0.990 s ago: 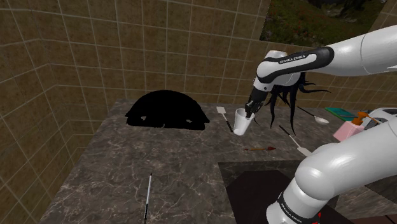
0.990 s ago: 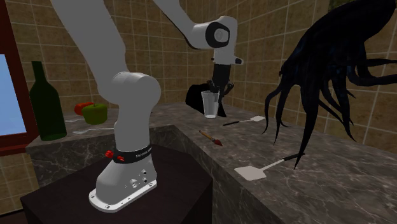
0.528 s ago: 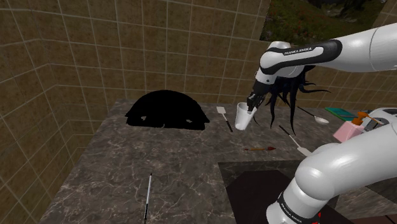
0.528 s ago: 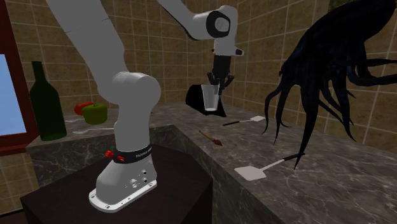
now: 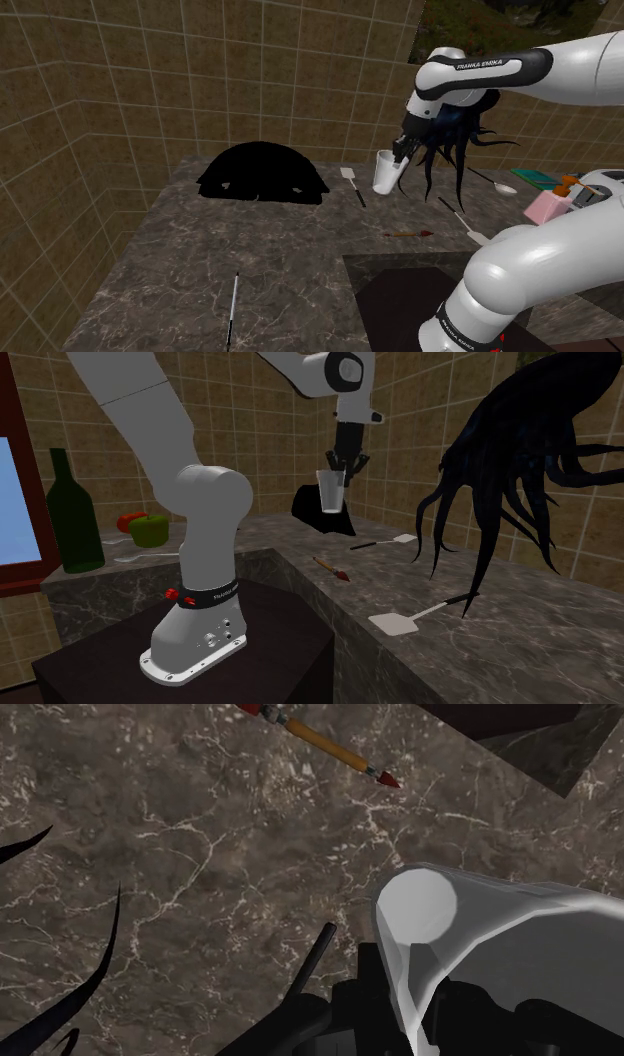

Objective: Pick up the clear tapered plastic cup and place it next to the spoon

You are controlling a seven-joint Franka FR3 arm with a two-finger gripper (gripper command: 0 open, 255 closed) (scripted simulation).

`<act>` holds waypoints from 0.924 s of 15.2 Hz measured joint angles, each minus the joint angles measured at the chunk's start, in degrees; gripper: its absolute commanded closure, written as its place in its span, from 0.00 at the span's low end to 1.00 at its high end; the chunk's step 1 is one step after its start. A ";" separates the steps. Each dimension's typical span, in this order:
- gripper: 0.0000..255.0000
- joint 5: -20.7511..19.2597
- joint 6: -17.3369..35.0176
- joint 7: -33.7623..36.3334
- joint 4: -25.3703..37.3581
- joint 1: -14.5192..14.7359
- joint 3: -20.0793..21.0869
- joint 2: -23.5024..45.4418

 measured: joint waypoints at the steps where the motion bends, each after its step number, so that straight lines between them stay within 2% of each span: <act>1: 1.00 0.06 -0.84 0.12 0.83 0.06 0.11 -0.02; 11: 1.00 0.37 -8.50 0.76 8.12 0.31 0.84 -0.41; 14: 1.00 0.69 -9.31 2.30 7.57 0.62 2.16 -1.81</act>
